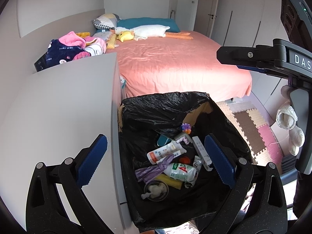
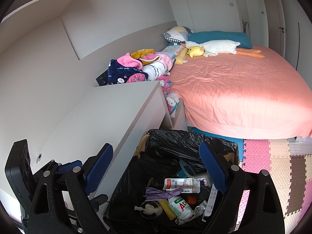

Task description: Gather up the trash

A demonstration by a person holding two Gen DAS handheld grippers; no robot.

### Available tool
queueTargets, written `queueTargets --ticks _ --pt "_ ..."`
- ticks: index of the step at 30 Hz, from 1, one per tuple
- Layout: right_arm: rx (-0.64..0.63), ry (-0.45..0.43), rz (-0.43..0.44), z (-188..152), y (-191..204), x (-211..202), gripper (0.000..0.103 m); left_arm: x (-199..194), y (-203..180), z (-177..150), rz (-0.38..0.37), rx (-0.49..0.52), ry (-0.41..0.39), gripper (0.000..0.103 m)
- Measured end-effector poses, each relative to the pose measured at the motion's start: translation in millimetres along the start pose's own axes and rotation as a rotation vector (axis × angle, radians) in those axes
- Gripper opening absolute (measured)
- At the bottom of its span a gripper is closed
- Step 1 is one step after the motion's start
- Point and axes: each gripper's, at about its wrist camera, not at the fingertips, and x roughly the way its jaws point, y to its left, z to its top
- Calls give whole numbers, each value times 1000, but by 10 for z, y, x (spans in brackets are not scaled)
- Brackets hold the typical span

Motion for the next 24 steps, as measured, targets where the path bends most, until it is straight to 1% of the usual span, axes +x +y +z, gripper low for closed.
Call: queueTargets --ticks 24 --pt "-3 1 1 30 31 -9 90 1 20 -23 7 3 9 97"
